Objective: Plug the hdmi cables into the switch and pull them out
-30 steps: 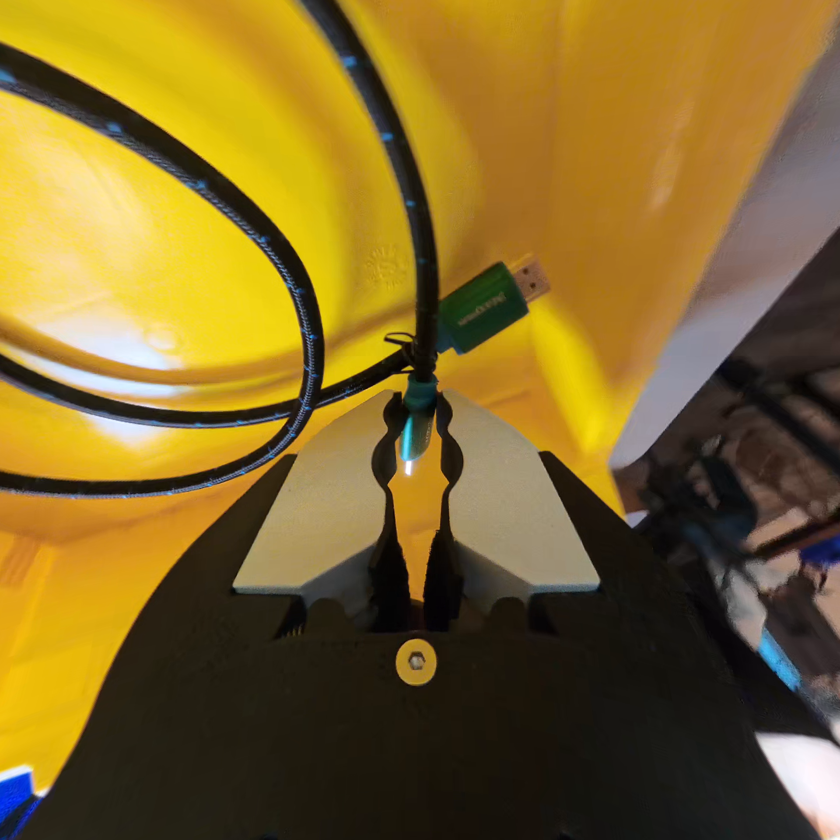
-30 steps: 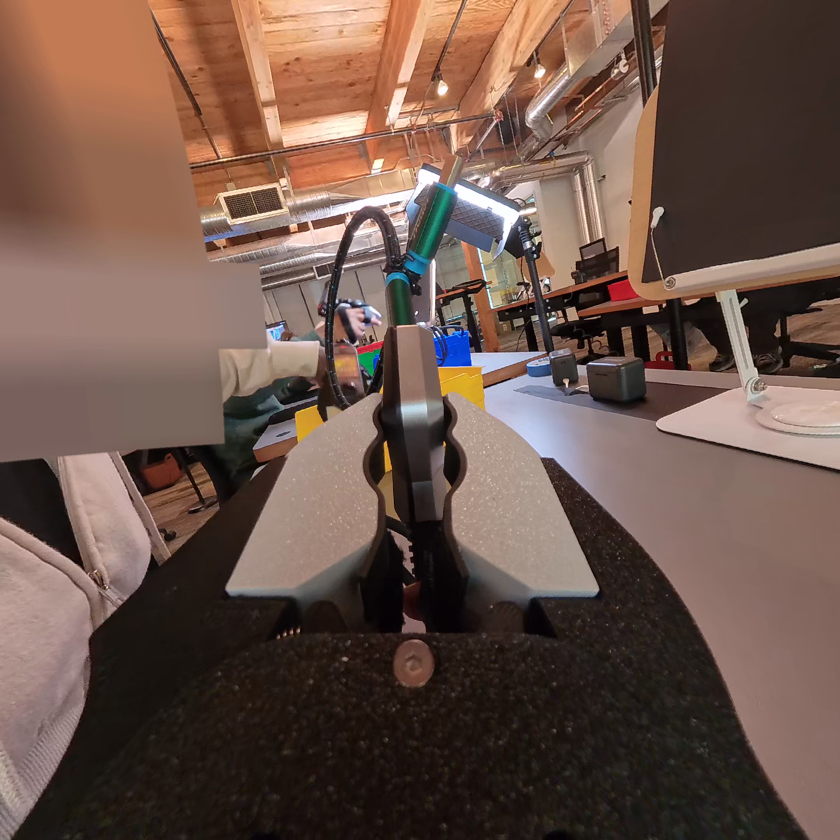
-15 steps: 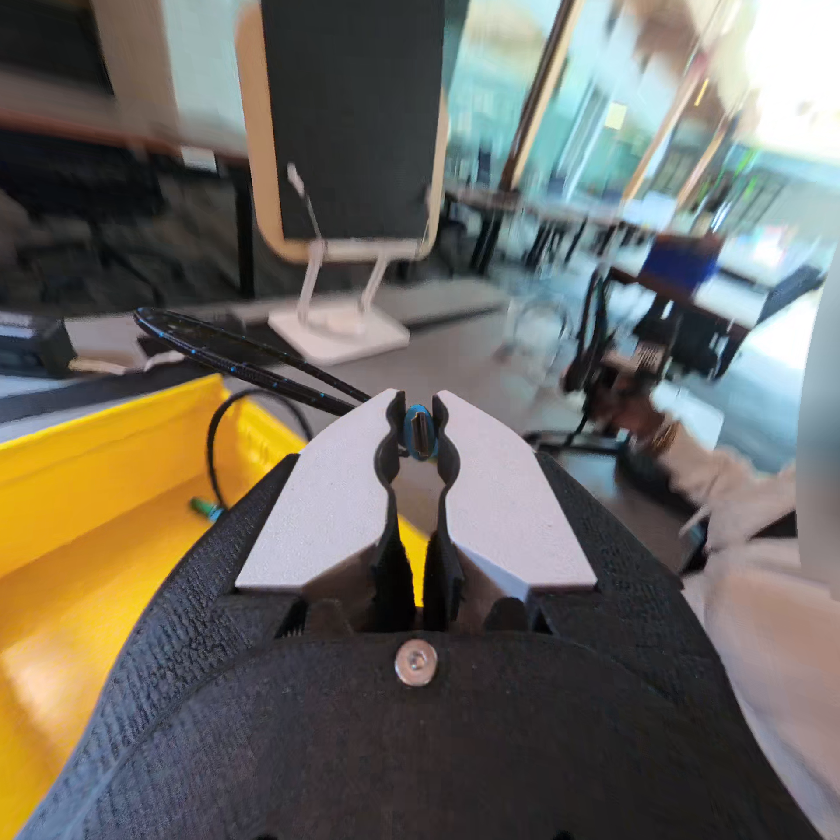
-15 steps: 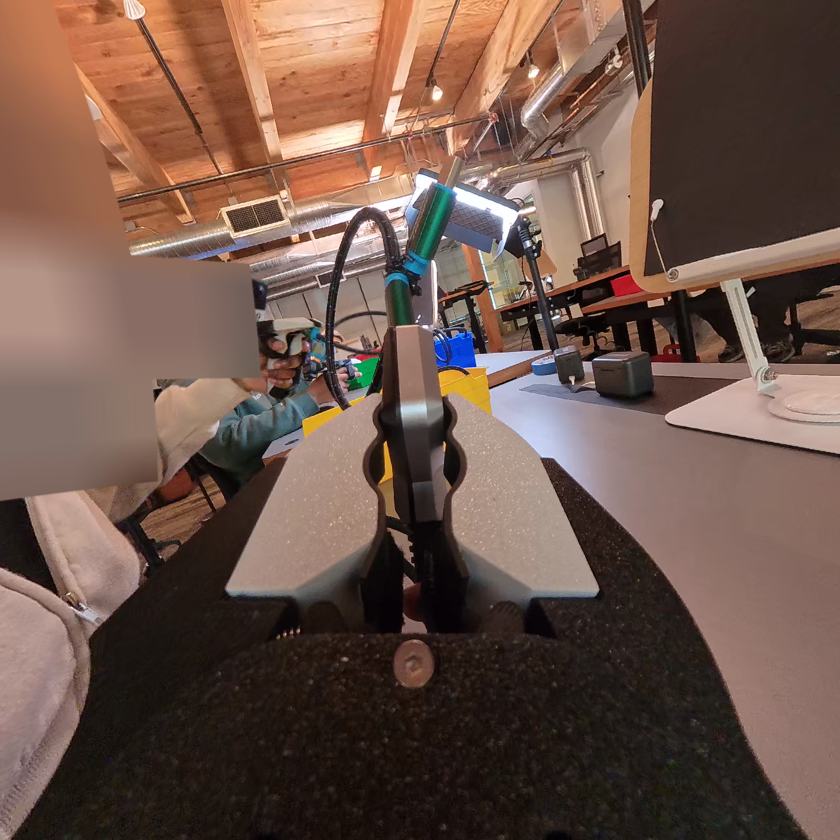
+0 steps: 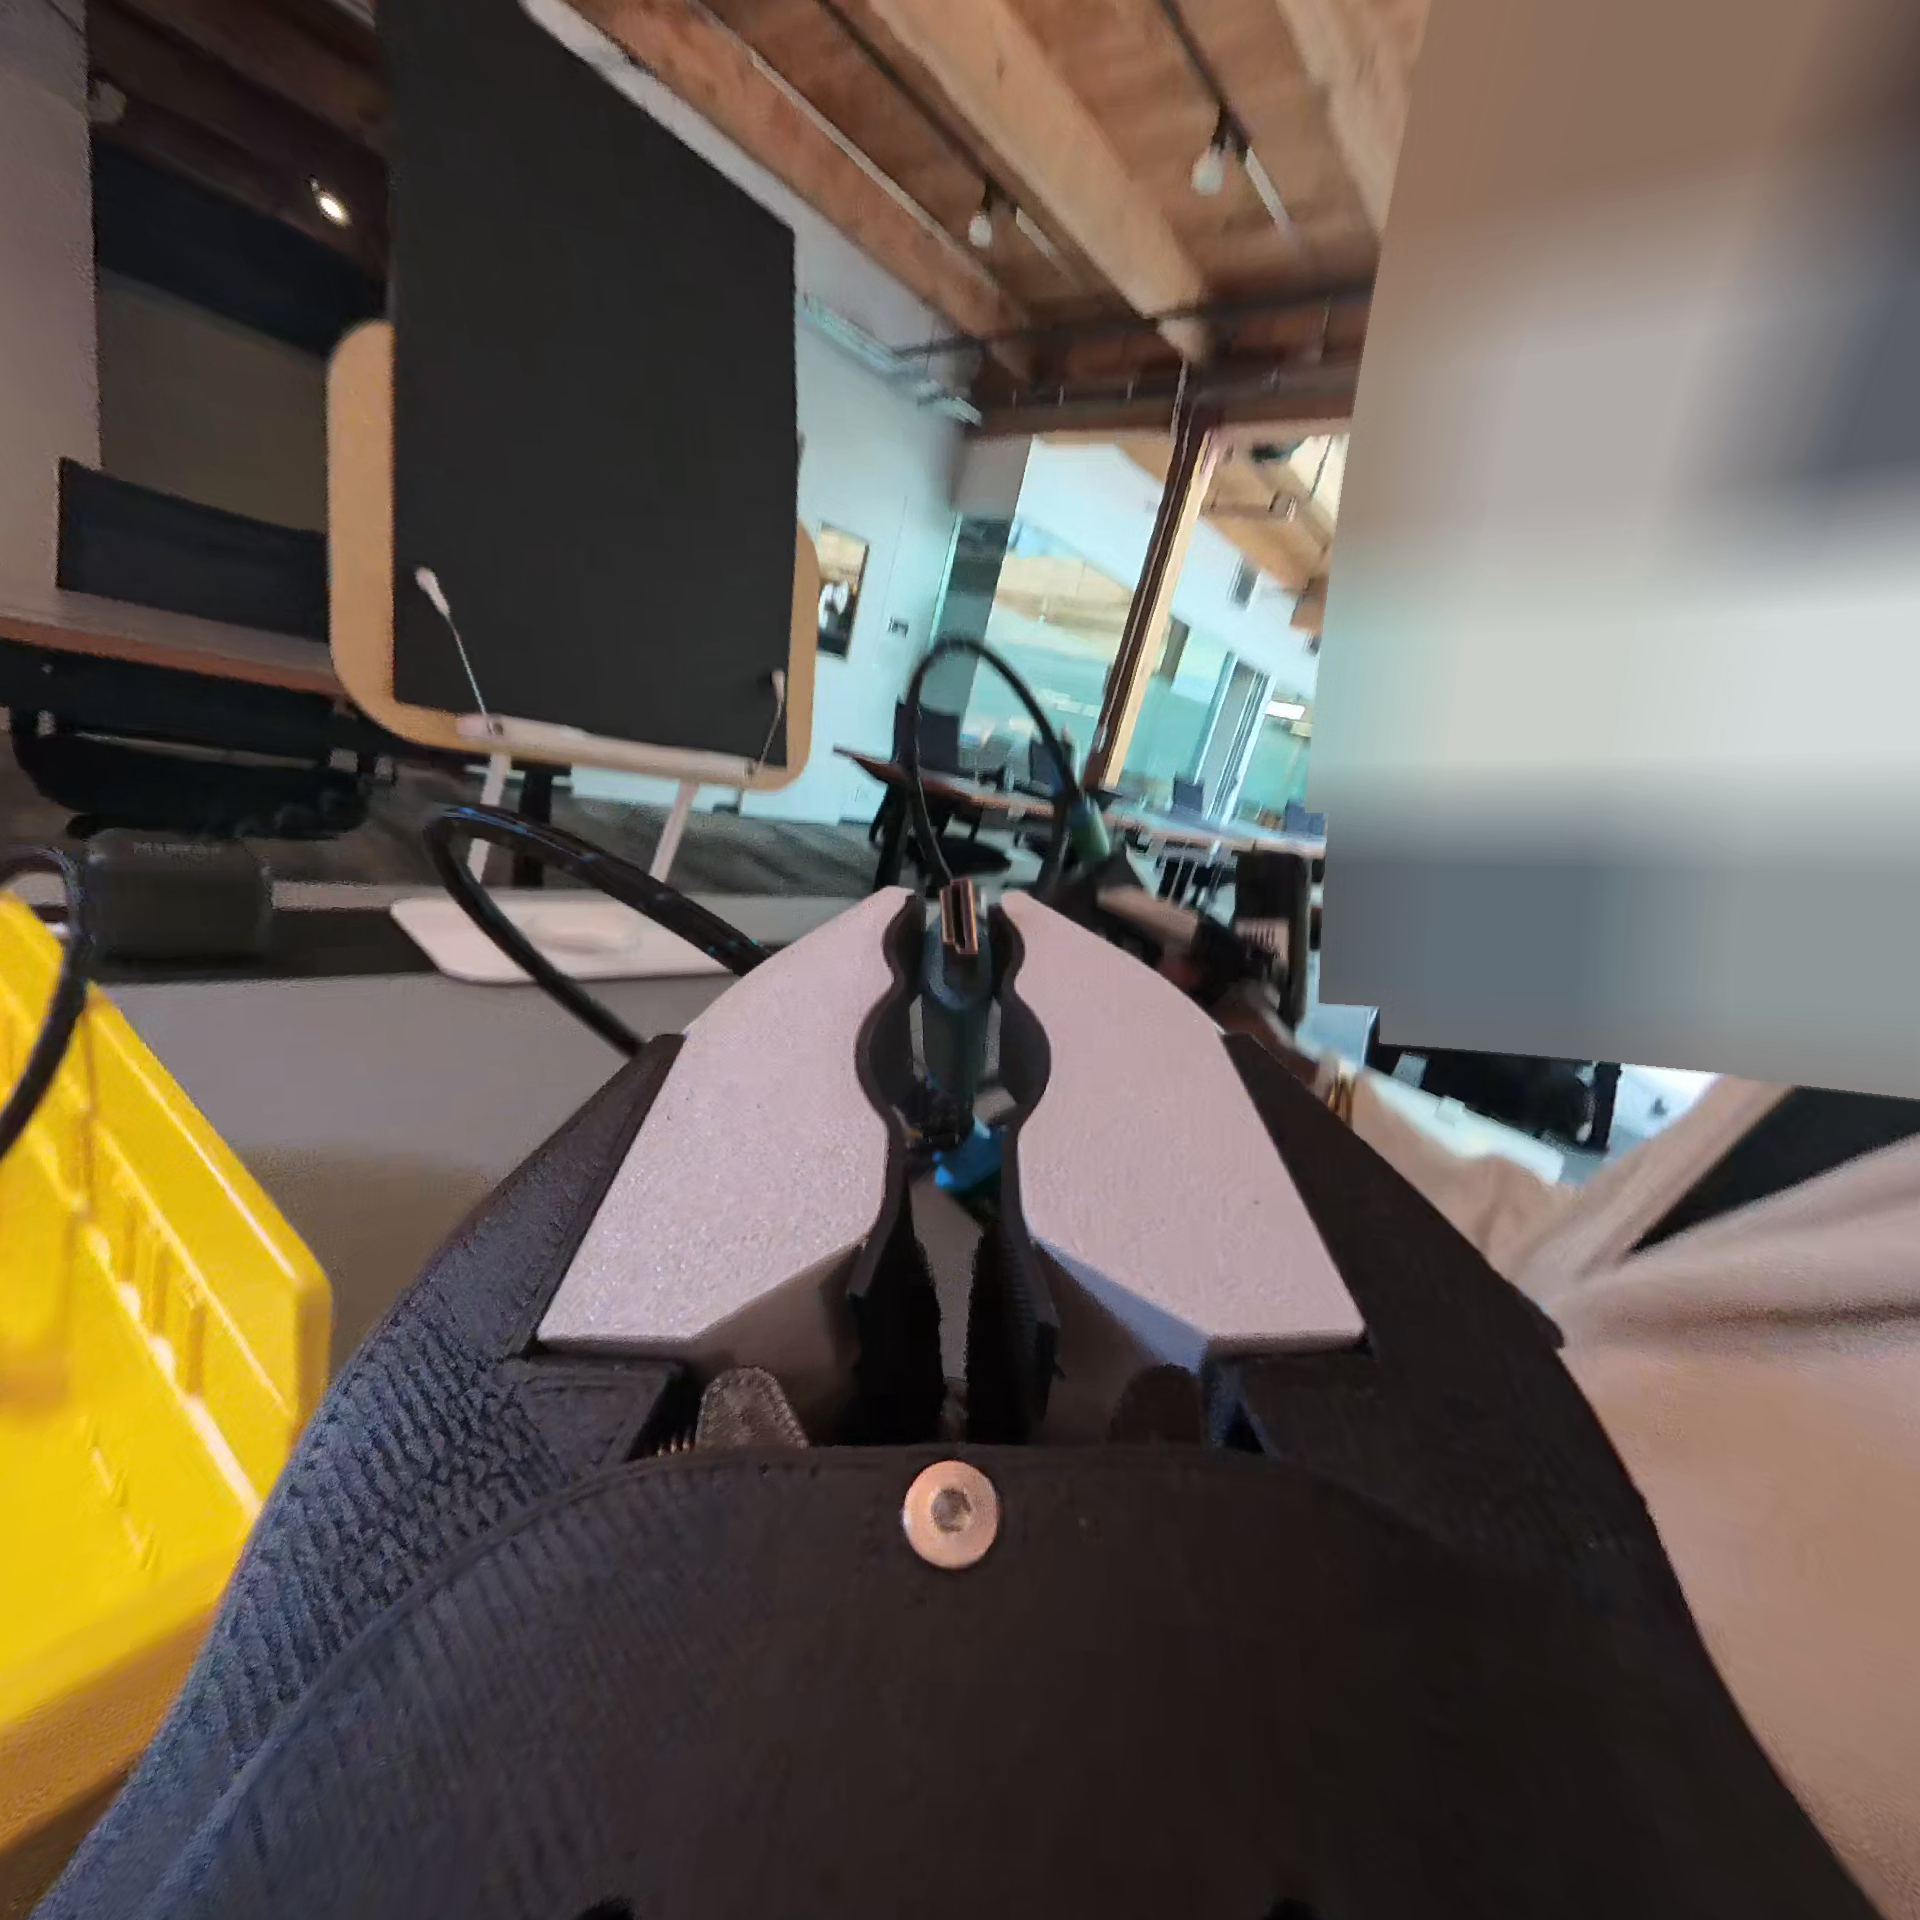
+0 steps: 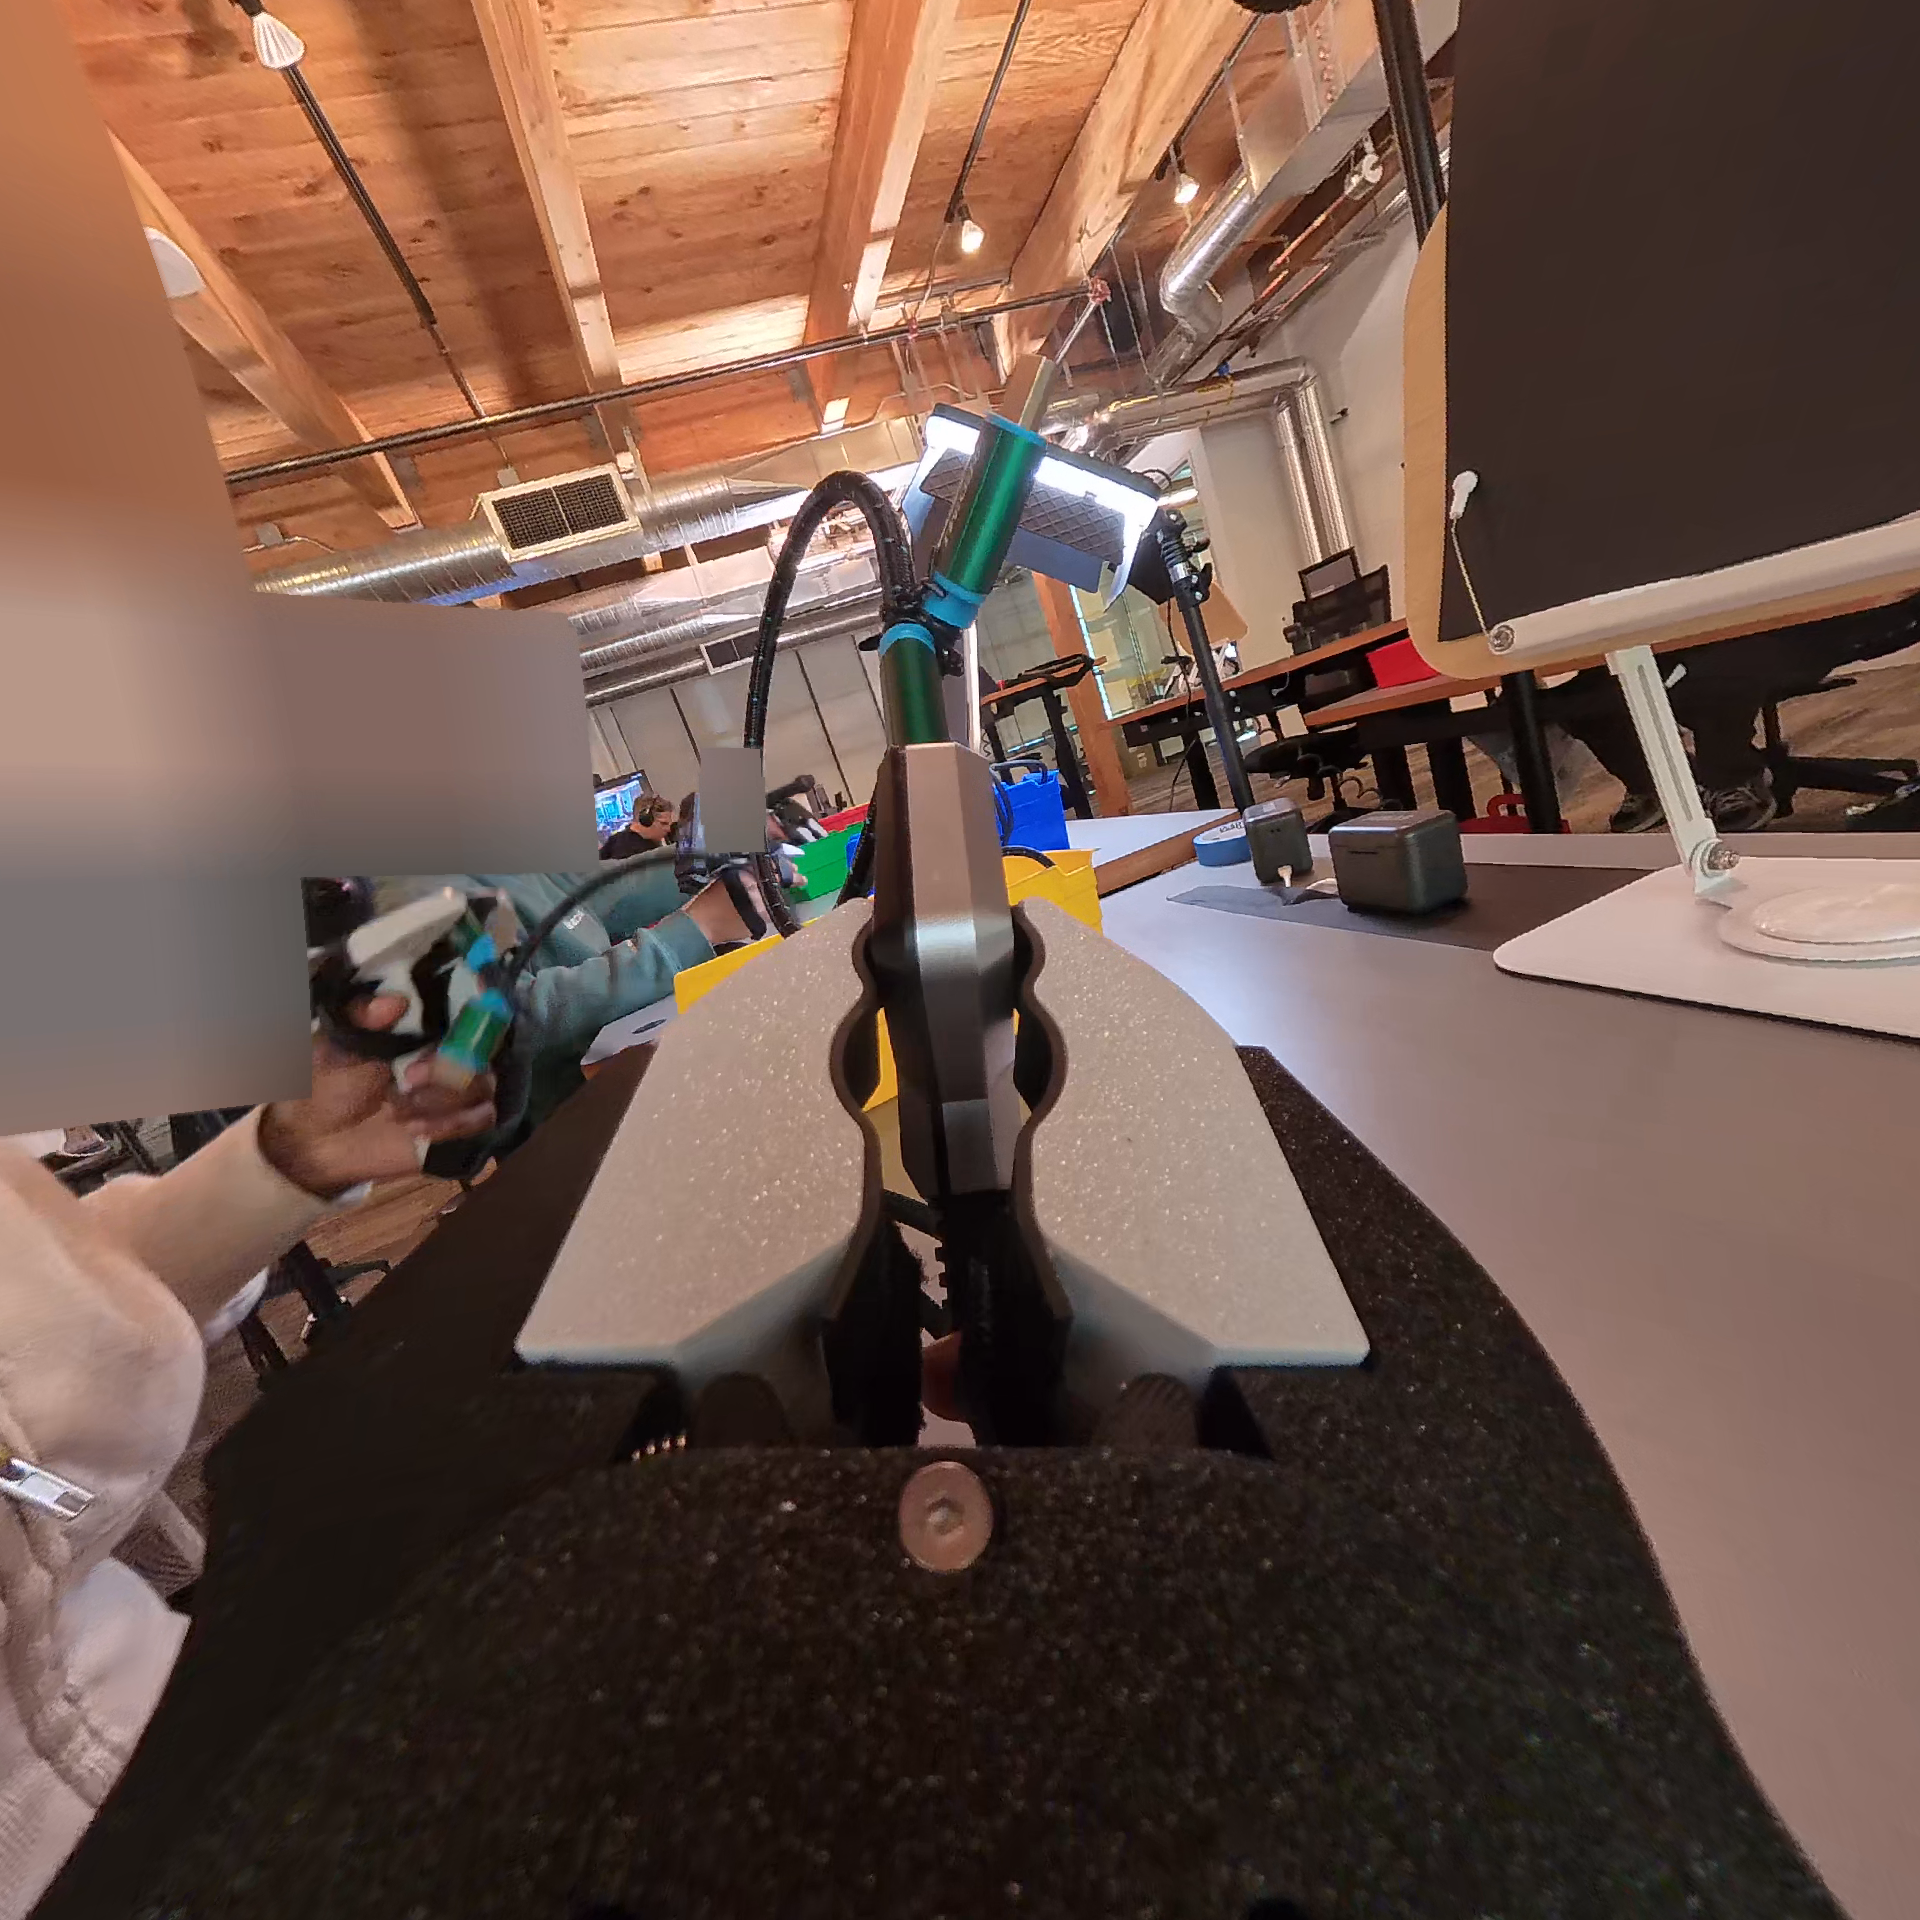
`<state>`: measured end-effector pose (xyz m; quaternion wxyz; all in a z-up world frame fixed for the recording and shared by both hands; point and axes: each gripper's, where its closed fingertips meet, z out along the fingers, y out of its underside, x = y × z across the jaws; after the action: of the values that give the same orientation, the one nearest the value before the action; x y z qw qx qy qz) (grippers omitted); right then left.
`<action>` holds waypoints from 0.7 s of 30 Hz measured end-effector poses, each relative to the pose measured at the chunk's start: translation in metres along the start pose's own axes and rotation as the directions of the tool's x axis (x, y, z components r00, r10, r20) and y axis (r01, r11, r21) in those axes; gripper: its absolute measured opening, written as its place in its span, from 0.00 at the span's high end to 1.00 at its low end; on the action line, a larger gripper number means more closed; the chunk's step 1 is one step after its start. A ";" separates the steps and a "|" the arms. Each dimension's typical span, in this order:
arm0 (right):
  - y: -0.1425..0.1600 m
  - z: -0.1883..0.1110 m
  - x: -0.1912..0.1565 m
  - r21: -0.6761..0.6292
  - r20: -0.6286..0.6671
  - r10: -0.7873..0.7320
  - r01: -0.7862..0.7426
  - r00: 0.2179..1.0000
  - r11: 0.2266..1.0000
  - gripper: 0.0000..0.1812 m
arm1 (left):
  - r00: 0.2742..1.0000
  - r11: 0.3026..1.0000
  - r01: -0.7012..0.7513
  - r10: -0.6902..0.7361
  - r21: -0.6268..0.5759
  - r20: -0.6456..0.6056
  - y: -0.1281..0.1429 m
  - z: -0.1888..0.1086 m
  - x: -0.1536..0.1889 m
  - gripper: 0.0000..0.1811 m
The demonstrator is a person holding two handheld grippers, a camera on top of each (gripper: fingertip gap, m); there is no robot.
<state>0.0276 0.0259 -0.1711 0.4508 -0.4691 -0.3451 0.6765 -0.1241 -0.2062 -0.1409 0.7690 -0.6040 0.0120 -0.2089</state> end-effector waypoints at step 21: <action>0.000 0.000 0.000 0.000 0.003 0.002 -0.002 1.000 1.000 0.88 | 0.819 0.446 -0.505 0.519 -0.739 -0.247 0.108 0.000 0.008 0.94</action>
<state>0.0276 0.0254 -0.1713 0.4497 -0.4684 -0.3451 0.6777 -0.0834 -0.1891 -0.2399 0.4560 -0.8436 0.2763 0.0639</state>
